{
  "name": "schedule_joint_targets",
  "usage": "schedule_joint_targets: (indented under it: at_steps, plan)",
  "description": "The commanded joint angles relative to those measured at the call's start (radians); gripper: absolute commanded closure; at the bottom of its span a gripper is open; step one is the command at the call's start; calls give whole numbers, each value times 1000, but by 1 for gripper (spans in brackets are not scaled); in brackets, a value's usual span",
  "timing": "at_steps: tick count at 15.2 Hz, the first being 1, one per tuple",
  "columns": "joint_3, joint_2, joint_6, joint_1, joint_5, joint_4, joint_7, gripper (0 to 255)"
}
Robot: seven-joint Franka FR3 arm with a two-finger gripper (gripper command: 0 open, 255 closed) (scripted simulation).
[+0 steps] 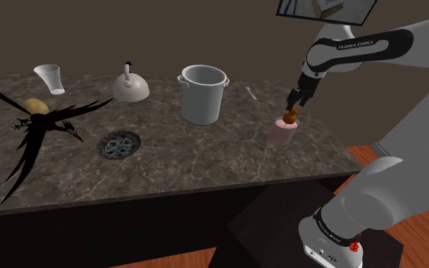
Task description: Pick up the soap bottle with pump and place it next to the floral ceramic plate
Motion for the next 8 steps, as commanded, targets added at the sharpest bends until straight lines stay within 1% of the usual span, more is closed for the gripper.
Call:
schedule_joint_targets:
  at_steps: [1, 3, 8]
  plan:
    - [-5, 12, 31, 1, 1, -18, -2, 0]
    - [-12, 29, 69, 2, 4, -40, -5, 0]
    - [-12, 29, 69, 2, 4, -40, -5, 0]
